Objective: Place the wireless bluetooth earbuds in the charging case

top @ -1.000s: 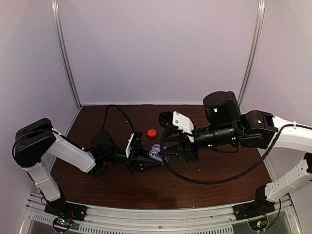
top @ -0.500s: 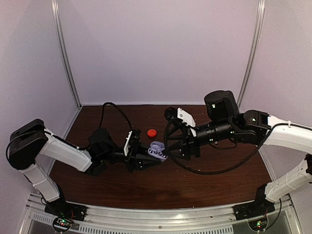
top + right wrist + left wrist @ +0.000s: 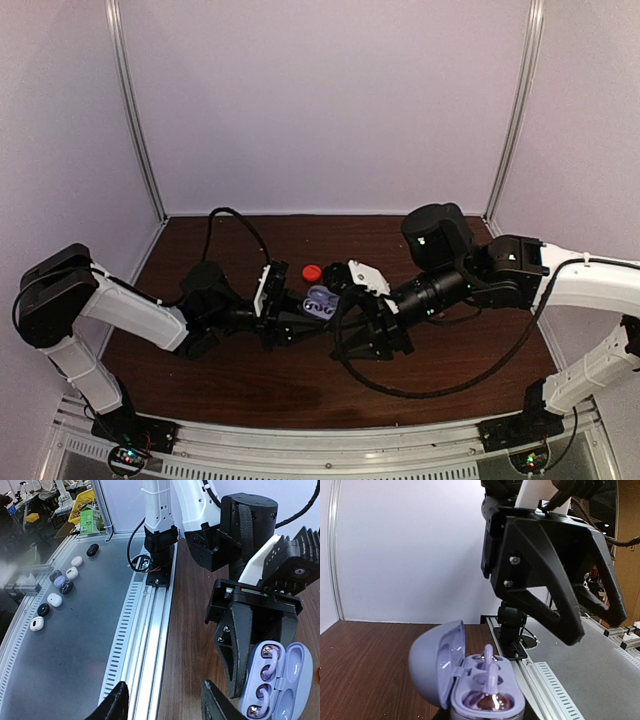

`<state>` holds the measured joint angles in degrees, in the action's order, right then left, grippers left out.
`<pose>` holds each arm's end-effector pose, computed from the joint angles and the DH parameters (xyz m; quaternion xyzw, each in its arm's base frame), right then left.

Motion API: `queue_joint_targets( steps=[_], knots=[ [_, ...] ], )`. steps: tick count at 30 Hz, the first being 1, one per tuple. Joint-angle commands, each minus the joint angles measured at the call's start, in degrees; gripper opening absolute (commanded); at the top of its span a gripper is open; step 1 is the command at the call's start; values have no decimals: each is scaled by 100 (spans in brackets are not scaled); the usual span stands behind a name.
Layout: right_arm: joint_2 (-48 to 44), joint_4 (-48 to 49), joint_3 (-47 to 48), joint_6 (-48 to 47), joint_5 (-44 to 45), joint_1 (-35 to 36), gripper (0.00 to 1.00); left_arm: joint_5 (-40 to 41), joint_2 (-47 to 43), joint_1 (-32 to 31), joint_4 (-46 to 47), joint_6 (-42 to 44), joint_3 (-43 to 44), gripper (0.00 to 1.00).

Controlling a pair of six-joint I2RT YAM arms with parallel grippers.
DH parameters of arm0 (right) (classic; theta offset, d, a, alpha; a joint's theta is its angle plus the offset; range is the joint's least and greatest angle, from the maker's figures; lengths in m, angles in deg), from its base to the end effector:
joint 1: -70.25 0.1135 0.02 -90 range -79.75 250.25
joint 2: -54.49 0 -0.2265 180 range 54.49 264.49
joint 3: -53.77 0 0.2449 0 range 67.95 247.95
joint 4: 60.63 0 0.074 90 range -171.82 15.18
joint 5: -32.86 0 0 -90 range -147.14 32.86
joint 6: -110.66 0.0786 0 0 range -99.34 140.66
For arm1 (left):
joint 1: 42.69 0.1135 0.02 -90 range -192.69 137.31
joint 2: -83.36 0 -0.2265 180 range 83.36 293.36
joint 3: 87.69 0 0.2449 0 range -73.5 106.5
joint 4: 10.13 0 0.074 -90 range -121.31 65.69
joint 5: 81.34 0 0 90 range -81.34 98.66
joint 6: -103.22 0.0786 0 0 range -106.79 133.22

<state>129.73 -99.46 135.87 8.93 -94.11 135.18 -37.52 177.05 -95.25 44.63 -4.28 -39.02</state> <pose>0.0934 0.3112 0.2893 -0.6350 0.5552 0.4539 0.2872 0.1582 -0.2999 0.1880 0.4645 0.4750 -0.6107 0.4308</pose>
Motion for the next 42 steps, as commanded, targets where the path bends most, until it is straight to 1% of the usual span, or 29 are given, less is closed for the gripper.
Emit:
queue_joint_targets(
  steps=[1, 4, 7, 10, 12, 15, 17, 20, 23, 26, 30, 34, 36, 42],
  knots=[
    [-182, -26, 117, -79, 409, -1, 51, -38, 8, 41, 352, -13, 85, 0],
    [-353, 230, 29, 85, 1168, -173, 56, -140, 11, 35, 356, 43, 85, 0],
    [-339, 324, 43, 236, 1790, -332, 61, -172, -19, 27, 319, 77, 94, 0],
    [-192, 241, 110, 257, 1977, -349, 67, -156, -59, 27, 269, 108, 87, 0],
    [-79, 185, 125, 253, 2062, -357, 69, -160, -76, 26, 268, 123, 78, 0],
    [69, 138, 150, 206, 1803, -350, 70, -108, -78, 28, 244, 109, 85, 0],
    [149, 63, 192, 111, 1445, -349, 69, -67, -79, 26, 240, 70, 90, 0],
    [159, -21, 208, -39, 993, -254, 62, 1, -71, 26, 261, 5, 94, 0],
    [21, 28, 130, -180, 1016, -49, 55, 44, -36, 56, 335, -87, 101, 0],
    [-27, -77, 107, -297, 978, 96, 52, 67, 6, 109, 466, -236, 98, 0],
    [-80, -152, 74, -396, 811, 161, 52, 100, 20, 144, 498, -297, 95, 0],
    [-106, -136, 55, -326, 1370, 132, 52, -28, 5, 149, 685, -250, 10, 0],
    [-87, -95, 44, -264, 1639, 82, 51, -91, 0, 149, 617, -212, 29, 0],
    [105, -155, 131, -202, 1932, 56, 48, -135, -8, 140, 550, -167, 51, 0]
  ],
)
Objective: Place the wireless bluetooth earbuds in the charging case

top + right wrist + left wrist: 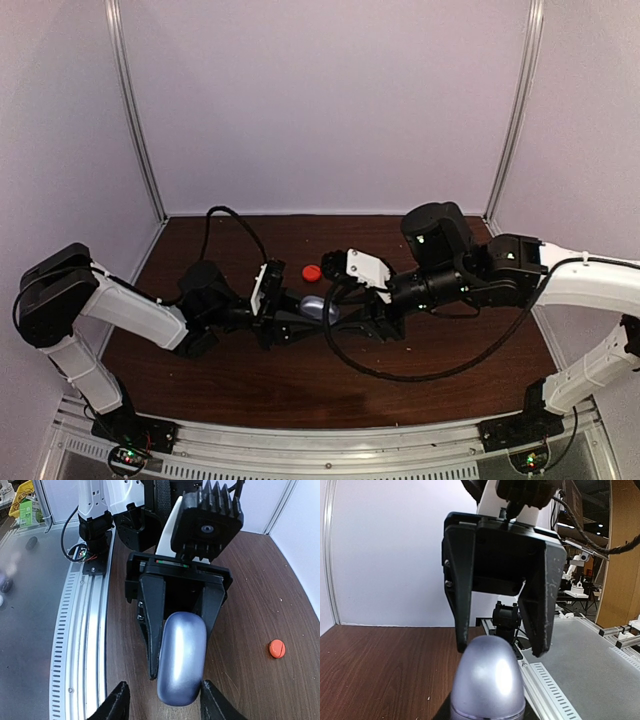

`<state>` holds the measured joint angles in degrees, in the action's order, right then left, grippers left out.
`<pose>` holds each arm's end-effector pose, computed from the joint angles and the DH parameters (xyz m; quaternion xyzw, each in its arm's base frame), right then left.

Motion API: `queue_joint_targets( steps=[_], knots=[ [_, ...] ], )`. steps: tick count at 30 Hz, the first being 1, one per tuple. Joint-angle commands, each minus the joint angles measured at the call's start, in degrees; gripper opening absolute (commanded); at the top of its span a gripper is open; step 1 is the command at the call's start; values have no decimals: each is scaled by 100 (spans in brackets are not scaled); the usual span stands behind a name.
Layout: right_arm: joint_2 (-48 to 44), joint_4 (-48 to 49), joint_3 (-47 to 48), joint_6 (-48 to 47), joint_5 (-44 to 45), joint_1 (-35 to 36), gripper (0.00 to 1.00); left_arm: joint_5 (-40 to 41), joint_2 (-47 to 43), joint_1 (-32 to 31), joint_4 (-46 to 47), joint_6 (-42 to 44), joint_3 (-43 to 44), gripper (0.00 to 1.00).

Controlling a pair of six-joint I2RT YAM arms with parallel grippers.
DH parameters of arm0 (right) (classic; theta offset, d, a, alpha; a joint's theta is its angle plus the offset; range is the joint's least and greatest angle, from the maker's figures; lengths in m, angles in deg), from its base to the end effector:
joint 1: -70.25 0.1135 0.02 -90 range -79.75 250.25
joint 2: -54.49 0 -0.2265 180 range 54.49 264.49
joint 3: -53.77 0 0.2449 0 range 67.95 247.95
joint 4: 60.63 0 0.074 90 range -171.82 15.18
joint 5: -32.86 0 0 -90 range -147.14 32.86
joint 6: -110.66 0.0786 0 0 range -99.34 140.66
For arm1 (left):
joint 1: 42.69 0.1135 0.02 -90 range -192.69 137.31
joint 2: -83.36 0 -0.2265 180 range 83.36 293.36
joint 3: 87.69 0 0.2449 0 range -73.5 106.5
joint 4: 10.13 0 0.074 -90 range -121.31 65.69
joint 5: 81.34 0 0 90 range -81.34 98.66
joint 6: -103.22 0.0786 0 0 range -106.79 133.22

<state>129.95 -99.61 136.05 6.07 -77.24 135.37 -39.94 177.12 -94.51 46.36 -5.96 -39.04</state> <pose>0.1149 0.3120 0.2831 -0.6171 0.6075 0.3414 0.3654 0.1584 -0.2968 0.1909 0.4678 0.4647 -0.6217 0.4227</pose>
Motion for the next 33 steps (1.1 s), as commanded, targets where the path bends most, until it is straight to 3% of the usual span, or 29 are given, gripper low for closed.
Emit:
queue_joint_targets(
  steps=[1, 11, 23, 25, 27, 33],
  knots=[
    [109, -142, 123, 86, 274, 36, 47, 105, -15, 62, 388, 2, 52, 0],
    [293, 18, 185, 86, 439, 36, 37, 106, -14, 57, 381, -3, 61, 0],
    [280, 283, 29, 276, 364, -114, 17, 330, -73, 40, 139, 194, 32, 0],
    [213, 414, -69, 387, 191, -258, 14, 484, -135, 40, 25, 268, -10, 11],
    [90, 586, -220, 484, 46, -386, 12, 620, -218, 55, -71, 303, -62, 32],
    [-185, 953, -565, 728, -282, -723, 8, 974, -474, 223, -17, 235, -340, 61]
  ],
)
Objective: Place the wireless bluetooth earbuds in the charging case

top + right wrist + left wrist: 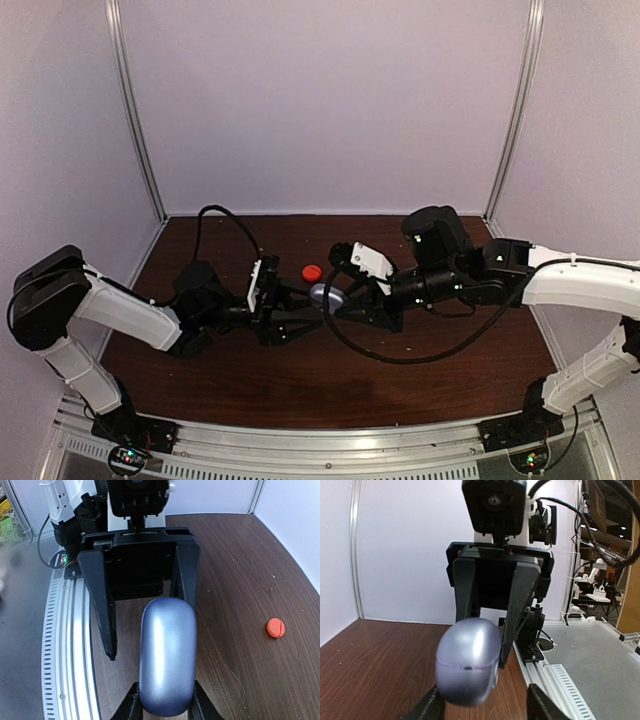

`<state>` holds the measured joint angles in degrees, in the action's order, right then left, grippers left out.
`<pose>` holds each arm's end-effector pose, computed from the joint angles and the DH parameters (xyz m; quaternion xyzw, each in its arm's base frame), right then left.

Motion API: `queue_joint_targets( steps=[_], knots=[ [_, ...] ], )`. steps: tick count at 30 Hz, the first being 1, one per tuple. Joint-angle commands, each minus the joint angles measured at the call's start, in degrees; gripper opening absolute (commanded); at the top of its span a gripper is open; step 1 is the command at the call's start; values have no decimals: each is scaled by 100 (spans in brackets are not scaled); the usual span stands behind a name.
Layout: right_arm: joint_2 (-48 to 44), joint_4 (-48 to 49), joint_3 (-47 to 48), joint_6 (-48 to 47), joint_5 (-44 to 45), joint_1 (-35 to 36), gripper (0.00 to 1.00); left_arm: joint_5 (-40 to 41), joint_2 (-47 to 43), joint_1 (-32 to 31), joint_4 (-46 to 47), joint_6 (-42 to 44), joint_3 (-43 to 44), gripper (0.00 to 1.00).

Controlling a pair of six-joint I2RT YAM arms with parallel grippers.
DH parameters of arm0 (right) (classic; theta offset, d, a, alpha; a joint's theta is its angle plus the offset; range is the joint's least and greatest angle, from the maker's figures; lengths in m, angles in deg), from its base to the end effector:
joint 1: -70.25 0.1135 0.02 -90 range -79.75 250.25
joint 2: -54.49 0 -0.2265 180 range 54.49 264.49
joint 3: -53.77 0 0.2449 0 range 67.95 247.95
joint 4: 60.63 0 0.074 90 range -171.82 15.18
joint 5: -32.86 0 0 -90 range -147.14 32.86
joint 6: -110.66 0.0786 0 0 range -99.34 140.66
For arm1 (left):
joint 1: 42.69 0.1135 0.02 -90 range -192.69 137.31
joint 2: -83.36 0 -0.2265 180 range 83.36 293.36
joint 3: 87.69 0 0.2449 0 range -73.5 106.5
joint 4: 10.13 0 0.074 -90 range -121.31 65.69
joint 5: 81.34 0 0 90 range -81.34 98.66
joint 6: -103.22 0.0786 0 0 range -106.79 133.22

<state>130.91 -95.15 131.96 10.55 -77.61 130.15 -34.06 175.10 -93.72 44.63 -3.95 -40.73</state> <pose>0.1446 0.3043 0.2614 -0.5652 0.6587 0.3399 0.3620 0.1664 -0.2905 0.1902 0.4412 0.4916 -0.5938 0.4594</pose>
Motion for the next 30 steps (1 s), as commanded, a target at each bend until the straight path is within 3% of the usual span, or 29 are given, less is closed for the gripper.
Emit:
queue_joint_targets(
  steps=[1, 3, 4, 5, 10, 15, 19, 30],
  knots=[
    [-312, 558, -203, 314, -281, -265, 8, 451, -316, 188, 159, 4, -220, 66],
    [-373, 717, -335, 465, -358, -432, 8, 644, -429, 293, 155, -34, -344, 81],
    [-389, 845, -420, 560, -364, -552, 8, 801, -503, 359, 156, -85, -422, 93],
    [-368, 986, -518, 662, -358, -696, 8, 980, -600, 485, 169, -208, -508, 97],
    [159, 1423, -862, 1146, -43, -1482, 8, 1924, -1167, 936, -337, -700, -767, 98],
    [1106, 1981, -864, 1548, -98, -2071, 9, 3507, -1677, 963, -2458, -559, -212, 98],
    [1974, 2430, -520, 1770, -105, -2345, 10, 4484, -1843, 963, -3251, -529, 28, 98],
    [4236, 2568, 1211, 2242, -489, -2560, 12, 5036, -1834, 963, -3983, -654, 233, 98]
  ],
)
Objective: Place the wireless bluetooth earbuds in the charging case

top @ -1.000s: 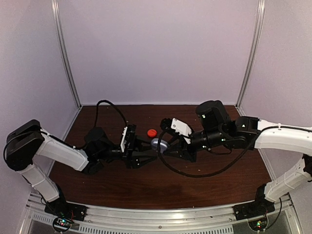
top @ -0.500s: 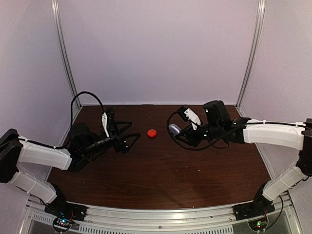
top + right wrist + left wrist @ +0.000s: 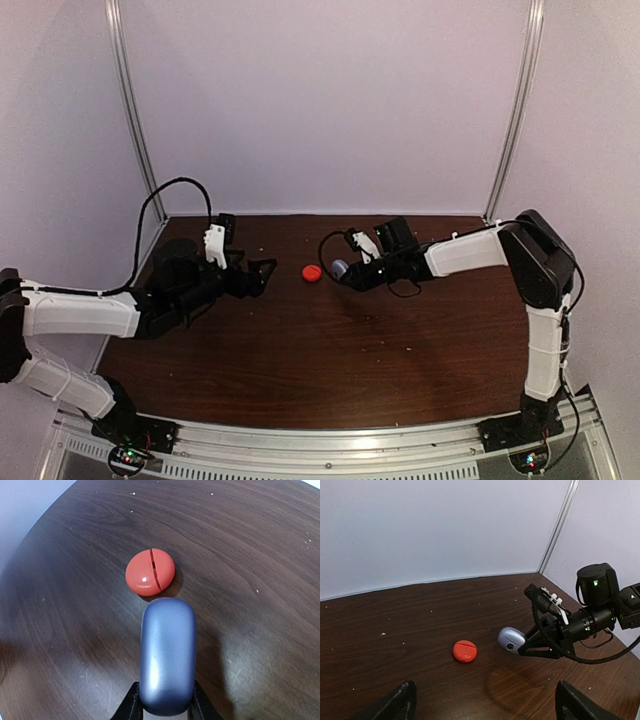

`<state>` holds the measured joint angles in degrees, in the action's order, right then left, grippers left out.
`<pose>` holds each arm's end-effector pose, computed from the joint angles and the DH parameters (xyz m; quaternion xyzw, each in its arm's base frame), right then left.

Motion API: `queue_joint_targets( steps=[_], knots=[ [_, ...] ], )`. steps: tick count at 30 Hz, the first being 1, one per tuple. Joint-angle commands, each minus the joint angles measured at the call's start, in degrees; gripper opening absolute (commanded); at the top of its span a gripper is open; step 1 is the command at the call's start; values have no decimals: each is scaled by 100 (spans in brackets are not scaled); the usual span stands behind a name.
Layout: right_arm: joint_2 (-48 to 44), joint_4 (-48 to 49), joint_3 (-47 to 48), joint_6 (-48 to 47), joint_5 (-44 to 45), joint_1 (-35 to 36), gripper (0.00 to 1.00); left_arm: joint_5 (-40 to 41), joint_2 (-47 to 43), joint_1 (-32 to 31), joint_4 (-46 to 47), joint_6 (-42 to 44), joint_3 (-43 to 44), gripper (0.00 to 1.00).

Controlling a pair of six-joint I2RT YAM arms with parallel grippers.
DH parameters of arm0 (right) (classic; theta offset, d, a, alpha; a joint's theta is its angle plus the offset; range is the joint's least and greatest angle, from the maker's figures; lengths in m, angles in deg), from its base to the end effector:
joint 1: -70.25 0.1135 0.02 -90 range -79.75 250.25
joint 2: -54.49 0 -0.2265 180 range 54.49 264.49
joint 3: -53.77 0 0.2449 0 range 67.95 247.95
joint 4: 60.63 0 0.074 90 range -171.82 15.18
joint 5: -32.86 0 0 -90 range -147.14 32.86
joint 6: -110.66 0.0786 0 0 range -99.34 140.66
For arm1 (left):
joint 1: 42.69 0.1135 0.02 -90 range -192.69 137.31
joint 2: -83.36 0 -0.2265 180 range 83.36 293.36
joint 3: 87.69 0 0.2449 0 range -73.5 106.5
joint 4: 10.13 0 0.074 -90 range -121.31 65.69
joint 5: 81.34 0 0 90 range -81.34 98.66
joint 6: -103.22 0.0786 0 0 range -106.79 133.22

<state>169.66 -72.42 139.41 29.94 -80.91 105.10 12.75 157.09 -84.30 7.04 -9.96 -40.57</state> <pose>0.3422 0.2769 0.1014 -0.2801 0.8507 0.3254 0.3033 0.2473 -0.2122 0.1962 0.0993 0.7563 -0.3232 0.5601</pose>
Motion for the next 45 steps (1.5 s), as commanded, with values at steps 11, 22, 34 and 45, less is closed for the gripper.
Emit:
queue_joint_targets(
  steps=[11, 22, 34, 45],
  knots=[
    [1184, 331, 1089, 651, -47, -147, 18, 501, 4, 21, -386, 19, 311, 98],
    [570, 434, 630, 713, 126, -206, 67, 447, 317, 34, -1052, -63, 810, 98],
    [-1342, 475, -572, 478, 308, -552, 89, 711, 856, 234, -2364, -246, 1821, 98],
    [-3983, 808, -2622, 612, 877, -681, 100, 1199, -505, 671, -2631, -714, 744, 98]
  ],
)
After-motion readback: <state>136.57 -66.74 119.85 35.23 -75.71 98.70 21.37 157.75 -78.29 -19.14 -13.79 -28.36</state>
